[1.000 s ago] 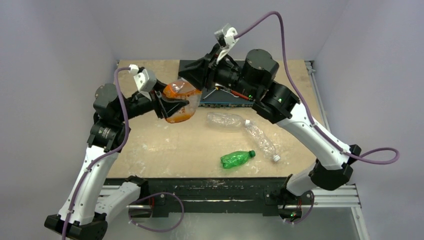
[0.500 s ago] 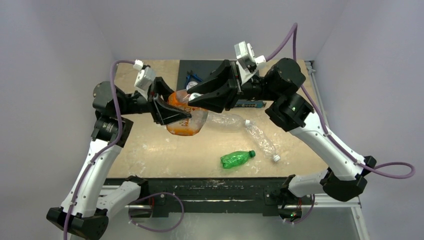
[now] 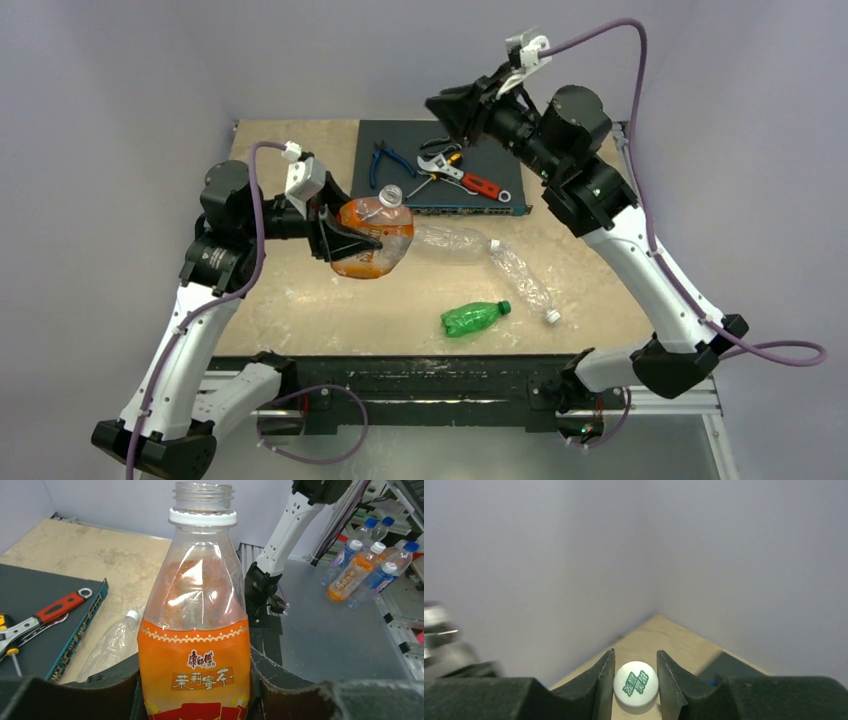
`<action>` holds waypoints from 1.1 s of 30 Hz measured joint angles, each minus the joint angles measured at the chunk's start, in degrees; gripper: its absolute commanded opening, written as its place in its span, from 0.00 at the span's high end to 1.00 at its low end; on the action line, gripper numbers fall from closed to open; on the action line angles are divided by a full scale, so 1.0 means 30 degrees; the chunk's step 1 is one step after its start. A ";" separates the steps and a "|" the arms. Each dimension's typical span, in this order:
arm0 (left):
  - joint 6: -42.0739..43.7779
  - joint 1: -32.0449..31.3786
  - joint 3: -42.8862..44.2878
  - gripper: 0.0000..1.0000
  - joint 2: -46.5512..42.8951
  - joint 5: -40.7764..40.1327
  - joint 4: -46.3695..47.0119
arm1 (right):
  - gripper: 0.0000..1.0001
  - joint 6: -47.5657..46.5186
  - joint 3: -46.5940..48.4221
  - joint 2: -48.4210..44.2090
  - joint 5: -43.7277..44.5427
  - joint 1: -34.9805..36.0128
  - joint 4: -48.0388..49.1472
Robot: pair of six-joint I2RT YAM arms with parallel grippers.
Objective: Unscrew the bottle caps
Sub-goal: Place the bottle cap at the center of the board.
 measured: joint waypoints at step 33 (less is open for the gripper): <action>0.5013 0.0007 -0.0153 1.00 -0.1464 -0.0896 -0.2565 | 1.00 1.3078 -1.5628 0.5042 1.7624 -0.9959 -0.3257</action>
